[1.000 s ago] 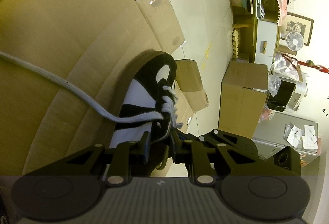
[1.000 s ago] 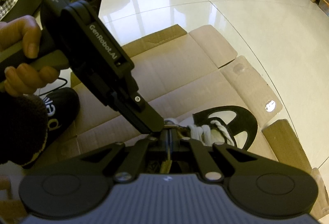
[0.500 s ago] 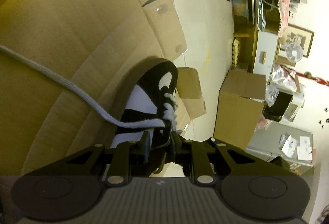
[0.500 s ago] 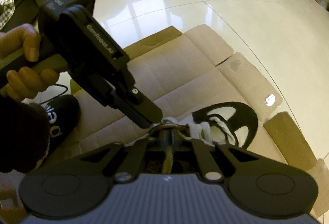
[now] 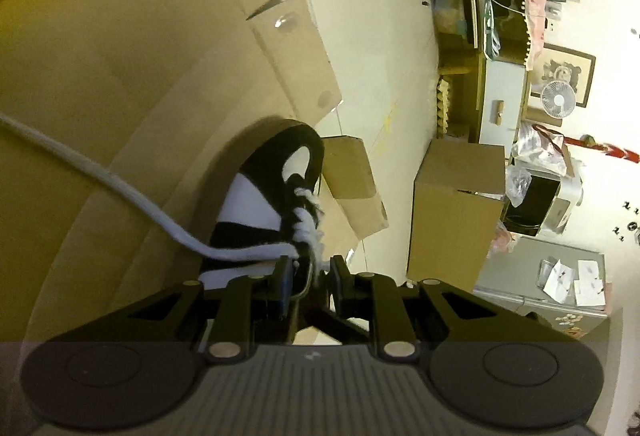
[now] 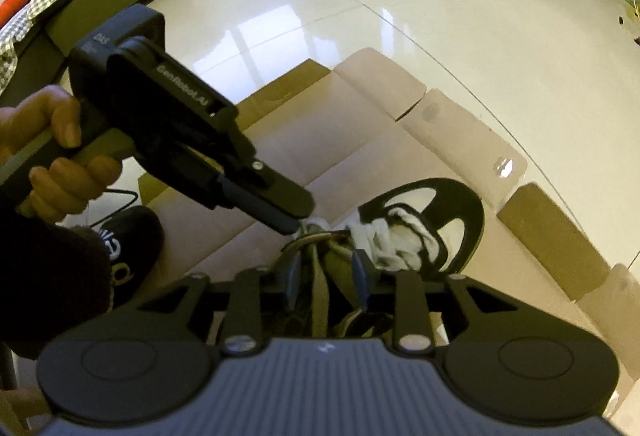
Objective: Lace up shoes with both hands
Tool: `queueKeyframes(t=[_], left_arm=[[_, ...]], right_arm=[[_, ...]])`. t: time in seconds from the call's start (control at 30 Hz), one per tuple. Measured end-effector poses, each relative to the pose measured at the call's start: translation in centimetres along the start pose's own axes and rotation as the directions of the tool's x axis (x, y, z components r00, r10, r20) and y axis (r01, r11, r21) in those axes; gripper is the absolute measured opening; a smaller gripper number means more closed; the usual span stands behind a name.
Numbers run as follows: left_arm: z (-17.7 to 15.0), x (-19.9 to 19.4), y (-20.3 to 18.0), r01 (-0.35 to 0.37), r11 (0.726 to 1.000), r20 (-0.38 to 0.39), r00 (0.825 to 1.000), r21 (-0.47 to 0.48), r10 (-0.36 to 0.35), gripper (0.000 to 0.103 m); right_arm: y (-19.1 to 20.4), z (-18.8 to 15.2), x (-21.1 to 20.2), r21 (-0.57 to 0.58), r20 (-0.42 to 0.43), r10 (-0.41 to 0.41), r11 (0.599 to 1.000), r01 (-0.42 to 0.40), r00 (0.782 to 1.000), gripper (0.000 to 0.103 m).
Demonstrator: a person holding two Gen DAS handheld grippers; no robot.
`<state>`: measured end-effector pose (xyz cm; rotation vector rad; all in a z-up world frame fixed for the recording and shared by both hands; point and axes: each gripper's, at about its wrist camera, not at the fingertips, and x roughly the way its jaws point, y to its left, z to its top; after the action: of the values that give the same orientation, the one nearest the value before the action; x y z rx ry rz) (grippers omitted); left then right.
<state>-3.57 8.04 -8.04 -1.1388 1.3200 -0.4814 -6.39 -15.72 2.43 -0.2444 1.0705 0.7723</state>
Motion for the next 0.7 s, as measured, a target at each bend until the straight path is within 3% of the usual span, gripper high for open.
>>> queueKeyframes(t=[0.13, 0.37, 0.53, 0.67, 0.7], left_arm=[[-0.5, 0.3, 0.2, -0.019, 1.000, 0.019, 1.000, 0.004, 0.019, 0.001], [-0.3, -1.6, -0.7, -0.084, 0.993, 0.096, 0.992, 0.082, 0.076, 0.000], [-0.2, -2.0, -1.3, -0.100, 0.987, 0.081, 0.993, 0.122, 0.091, 0.000], [-0.4, -1.6, -1.1, -0.143, 0.980, 0.047, 0.989, 0.138, 0.138, 0.008], [-0.4, -1.7, -1.0, -0.152, 0.978, 0.042, 0.988, 0.141, 0.147, 0.020]], right_arm=[[0.7, -1.2, -0.4, 0.007, -0.002, 0.000, 1.000, 0.000, 1.000, 0.030], [1.1, -1.7, -1.5, 0.012, 0.043, -0.006, 1.000, 0.005, 0.999, 0.030], [3.2, -0.9, -0.6, -0.073, 0.018, 0.026, 0.997, -0.024, 1.000, 0.017], [5.4, -0.5, 1.1, -0.149, -0.051, -0.013, 0.989, 0.006, 0.999, 0.016], [5.8, -0.5, 1.6, -0.167, -0.075, -0.029, 0.986, 0.016, 0.997, 0.012]])
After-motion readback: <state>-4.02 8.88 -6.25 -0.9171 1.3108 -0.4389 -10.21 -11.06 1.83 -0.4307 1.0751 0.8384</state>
